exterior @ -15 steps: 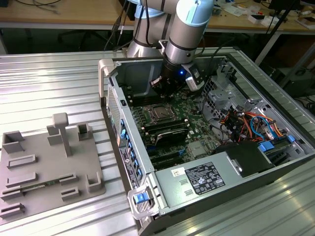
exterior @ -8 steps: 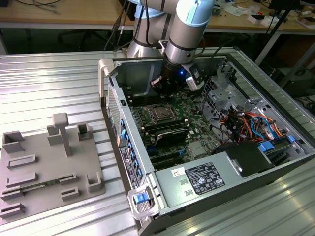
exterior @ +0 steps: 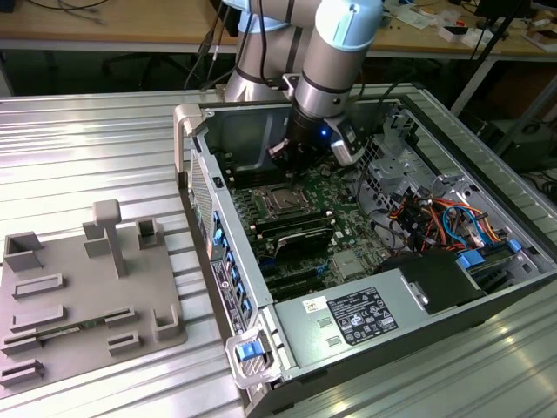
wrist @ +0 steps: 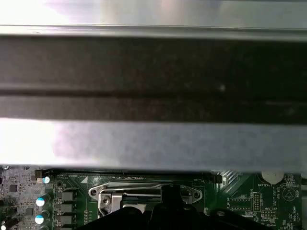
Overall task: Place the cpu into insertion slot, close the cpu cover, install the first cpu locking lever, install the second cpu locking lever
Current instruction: 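Install the second cpu locking lever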
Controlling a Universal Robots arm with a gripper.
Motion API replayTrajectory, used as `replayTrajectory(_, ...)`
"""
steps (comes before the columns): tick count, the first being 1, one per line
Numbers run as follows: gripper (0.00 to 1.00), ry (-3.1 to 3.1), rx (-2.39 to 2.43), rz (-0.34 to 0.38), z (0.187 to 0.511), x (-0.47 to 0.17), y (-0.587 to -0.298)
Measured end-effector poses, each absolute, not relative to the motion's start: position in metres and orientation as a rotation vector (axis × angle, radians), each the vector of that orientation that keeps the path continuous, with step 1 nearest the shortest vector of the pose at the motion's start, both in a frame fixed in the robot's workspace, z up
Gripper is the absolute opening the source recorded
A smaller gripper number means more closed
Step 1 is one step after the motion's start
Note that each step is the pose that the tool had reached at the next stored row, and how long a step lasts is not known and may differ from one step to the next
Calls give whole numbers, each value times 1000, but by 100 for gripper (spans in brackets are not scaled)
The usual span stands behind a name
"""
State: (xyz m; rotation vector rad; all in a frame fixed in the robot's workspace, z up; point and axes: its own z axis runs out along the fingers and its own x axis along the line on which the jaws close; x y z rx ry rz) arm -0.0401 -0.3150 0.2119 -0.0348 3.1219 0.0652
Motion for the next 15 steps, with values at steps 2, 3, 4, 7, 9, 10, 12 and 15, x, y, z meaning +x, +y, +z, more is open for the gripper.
replayTrajectory(2,11,3122,-35,65,212,-40,-317)
replayTrajectory(3,11,3122,-35,65,212,-40,-317)
replayTrajectory(4,11,3122,-35,65,212,-40,-317)
replayTrajectory(7,11,3122,-35,65,212,-40,-318)
replayTrajectory(9,11,3122,-35,65,212,-40,-318)
replayTrajectory(10,11,3122,-35,65,212,-40,-318)
replayTrajectory(12,11,3122,-35,65,212,-40,-318)
replayTrajectory(15,11,3122,-35,65,212,-40,-318)
